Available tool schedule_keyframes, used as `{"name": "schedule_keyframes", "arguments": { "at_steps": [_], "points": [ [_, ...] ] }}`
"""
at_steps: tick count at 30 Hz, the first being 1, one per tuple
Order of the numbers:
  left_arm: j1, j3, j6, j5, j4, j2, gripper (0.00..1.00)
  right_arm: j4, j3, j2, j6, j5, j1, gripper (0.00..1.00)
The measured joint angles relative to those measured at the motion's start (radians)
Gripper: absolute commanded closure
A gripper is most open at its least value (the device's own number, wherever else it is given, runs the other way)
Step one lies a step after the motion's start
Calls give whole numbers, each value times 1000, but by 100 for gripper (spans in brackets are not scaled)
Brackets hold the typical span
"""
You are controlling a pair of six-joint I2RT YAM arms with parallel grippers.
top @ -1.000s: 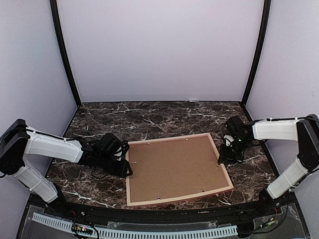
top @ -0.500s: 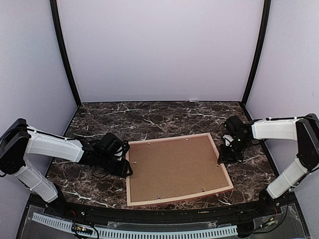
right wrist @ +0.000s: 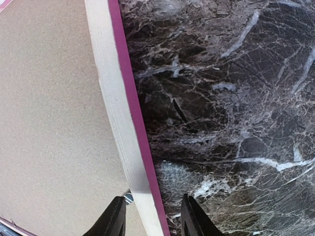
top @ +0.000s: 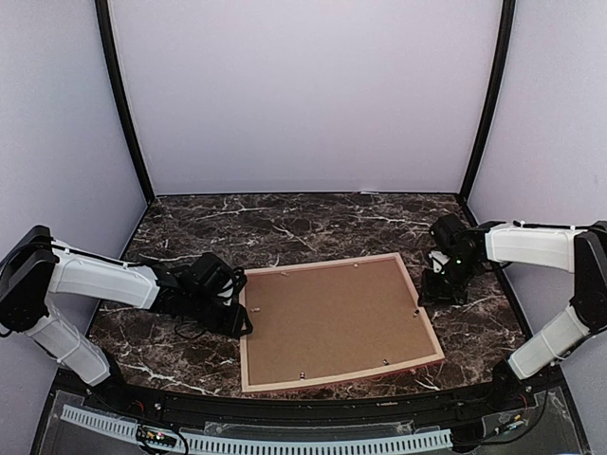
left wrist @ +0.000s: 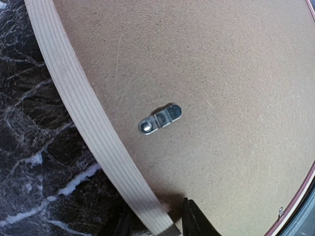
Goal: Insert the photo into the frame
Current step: Press the fastener onto the backboard.
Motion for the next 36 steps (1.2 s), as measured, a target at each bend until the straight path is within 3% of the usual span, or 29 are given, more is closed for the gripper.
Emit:
{"name": "schedule_keyframes", "arguments": {
  "at_steps": [36],
  "points": [
    [0, 0, 0, 0, 1, 4, 64, 13, -30, 46, 31, -10, 26, 67]
  ]
}}
